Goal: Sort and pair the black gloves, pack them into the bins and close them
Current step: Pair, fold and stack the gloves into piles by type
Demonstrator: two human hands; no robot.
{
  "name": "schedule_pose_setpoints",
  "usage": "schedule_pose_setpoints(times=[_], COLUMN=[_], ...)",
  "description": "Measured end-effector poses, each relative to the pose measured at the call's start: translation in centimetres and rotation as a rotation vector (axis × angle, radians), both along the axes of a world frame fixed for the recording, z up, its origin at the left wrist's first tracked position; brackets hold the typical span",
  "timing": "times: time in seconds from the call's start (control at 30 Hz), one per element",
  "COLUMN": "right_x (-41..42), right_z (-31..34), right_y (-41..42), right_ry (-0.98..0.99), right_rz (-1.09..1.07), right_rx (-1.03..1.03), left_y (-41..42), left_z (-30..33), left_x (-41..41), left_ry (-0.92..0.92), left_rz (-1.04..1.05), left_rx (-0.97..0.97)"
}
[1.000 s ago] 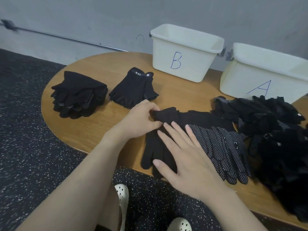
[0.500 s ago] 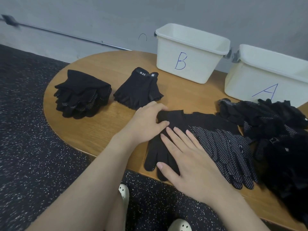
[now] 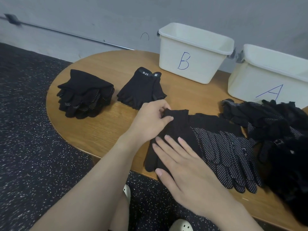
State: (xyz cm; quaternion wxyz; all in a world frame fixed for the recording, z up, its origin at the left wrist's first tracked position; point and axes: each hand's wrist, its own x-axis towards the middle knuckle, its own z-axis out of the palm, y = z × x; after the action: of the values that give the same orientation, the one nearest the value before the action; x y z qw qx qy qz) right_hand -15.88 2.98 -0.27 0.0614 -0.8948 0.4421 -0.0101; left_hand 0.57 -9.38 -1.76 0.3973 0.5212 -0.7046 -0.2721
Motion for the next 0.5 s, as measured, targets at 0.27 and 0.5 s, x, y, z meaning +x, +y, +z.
schedule_pose_setpoints(times=[0.27, 0.5], right_x=[-1.9, -6.0], right_z=[1.1, 2.5], right_y=[0.3, -2.0], right_ry=[-0.421, -0.578], right_rz=[-0.047, -0.253], right_rx=[0.256, 0.148], left_y=[0.9, 4.7], left_z=[1.1, 2.7], left_x=[0.0, 1.0], left_ry=[-0.058, -0.027], left_rz=[0.065, -0.053], left_rx=[-0.130, -0.198])
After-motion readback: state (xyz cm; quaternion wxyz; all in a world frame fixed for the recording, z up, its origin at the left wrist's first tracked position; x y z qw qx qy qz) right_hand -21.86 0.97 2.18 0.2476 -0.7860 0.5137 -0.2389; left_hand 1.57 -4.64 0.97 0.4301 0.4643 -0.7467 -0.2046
